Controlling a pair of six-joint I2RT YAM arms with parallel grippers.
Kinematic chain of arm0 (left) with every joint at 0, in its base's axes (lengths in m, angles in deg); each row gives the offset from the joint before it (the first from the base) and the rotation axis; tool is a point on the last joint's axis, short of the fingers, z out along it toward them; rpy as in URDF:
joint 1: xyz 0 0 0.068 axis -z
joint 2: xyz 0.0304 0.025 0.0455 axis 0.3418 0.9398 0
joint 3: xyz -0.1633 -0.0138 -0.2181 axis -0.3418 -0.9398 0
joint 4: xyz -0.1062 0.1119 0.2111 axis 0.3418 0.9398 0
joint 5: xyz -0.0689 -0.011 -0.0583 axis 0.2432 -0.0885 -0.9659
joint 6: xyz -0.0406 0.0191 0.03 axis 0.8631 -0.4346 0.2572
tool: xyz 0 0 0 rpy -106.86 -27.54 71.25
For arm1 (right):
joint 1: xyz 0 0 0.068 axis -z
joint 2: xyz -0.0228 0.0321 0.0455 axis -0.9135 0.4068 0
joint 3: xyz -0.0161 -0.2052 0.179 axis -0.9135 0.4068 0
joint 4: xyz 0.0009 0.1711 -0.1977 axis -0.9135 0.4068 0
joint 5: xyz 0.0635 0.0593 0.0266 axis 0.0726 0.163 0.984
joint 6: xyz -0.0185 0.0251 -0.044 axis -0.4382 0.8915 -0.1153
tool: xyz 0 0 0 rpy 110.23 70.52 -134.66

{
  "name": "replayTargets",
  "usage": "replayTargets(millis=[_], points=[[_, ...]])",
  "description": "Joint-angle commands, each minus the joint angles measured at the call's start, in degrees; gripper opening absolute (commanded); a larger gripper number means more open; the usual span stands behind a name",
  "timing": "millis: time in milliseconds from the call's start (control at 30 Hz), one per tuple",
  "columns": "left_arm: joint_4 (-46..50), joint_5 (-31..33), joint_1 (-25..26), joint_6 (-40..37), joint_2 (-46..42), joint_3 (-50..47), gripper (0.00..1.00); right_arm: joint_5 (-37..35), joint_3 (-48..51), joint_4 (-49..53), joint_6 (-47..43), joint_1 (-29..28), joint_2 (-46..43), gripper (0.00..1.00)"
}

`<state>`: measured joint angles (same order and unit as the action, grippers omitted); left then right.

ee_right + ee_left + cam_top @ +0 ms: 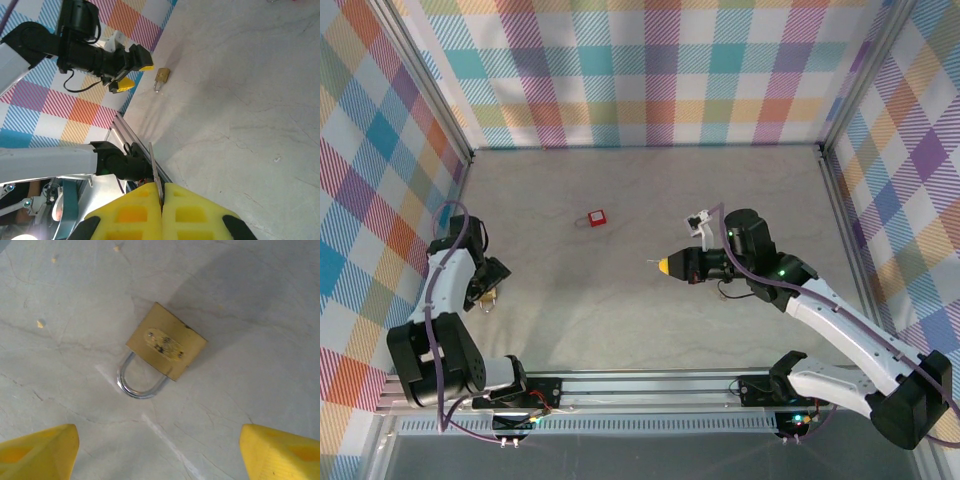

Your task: Unlock with the key

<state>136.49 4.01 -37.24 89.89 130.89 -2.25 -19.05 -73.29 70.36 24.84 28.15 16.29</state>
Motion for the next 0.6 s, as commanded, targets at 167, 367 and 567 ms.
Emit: replayTargets(millis=[167,367,567], points=[[-7.8,-1.8,-2.3,-0.8,5.7,-2.9,0.82,2.5,0.1,-0.1,-2.1,0.8,-1.1,0.0],[-10.2,-3.9,-2.3,-0.1,9.7,-3.1,0.8,3.0,0.0,0.2,-3.1,1.5,-1.6,0.0],[-11.3,-8.1,-2.2,1.8,9.4,-4.2,0.74,3.6,-0.4,-0.6,-4.0,2.5,-0.3,0.0]])
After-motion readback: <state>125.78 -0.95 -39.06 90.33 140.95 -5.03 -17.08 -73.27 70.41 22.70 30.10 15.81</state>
